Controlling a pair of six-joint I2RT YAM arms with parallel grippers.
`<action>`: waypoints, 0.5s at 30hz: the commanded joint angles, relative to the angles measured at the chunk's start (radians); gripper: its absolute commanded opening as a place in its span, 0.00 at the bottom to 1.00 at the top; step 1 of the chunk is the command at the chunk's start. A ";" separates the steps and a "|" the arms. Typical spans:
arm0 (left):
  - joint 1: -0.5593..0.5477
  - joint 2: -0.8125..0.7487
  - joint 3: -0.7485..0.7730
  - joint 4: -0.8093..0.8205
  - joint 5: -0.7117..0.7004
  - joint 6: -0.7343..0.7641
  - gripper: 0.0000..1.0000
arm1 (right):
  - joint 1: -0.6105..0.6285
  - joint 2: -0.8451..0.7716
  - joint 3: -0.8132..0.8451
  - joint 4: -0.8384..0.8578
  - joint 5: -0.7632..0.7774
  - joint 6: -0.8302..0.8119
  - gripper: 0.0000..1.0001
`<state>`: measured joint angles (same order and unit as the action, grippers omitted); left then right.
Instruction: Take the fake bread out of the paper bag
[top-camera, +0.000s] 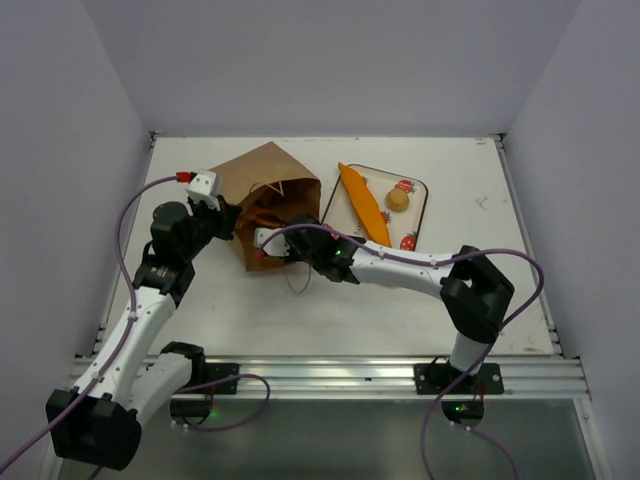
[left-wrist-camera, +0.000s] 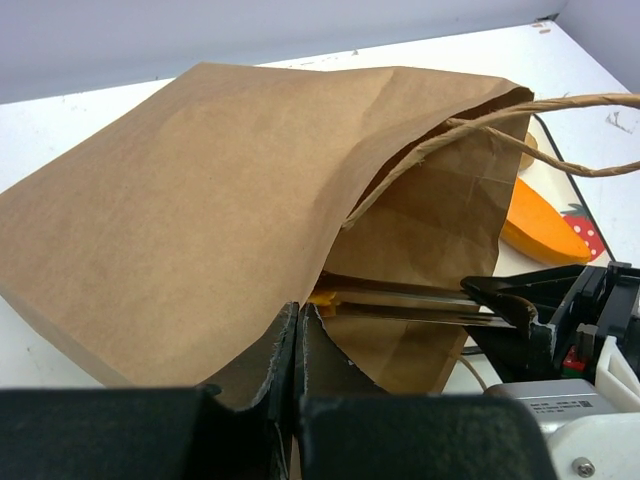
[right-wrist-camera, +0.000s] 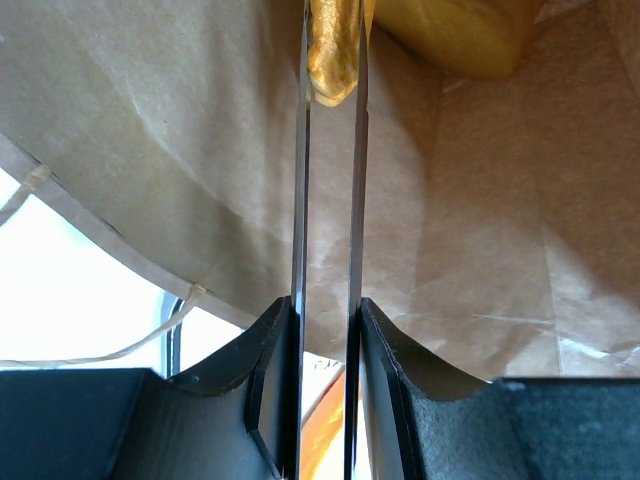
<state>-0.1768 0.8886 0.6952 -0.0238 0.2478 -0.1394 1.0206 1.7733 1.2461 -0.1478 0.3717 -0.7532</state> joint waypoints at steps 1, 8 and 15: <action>0.016 0.023 -0.005 0.058 -0.005 -0.003 0.02 | 0.016 -0.058 0.042 -0.087 -0.017 0.020 0.00; 0.014 0.056 -0.013 0.084 -0.018 -0.005 0.01 | 0.019 -0.113 0.035 -0.130 0.004 0.014 0.00; 0.016 0.070 -0.019 0.099 -0.039 0.000 0.01 | 0.019 -0.182 0.015 -0.176 0.010 0.023 0.00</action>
<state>-0.1768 0.9501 0.6888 0.0273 0.2558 -0.1463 1.0294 1.6749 1.2564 -0.2607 0.3740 -0.7254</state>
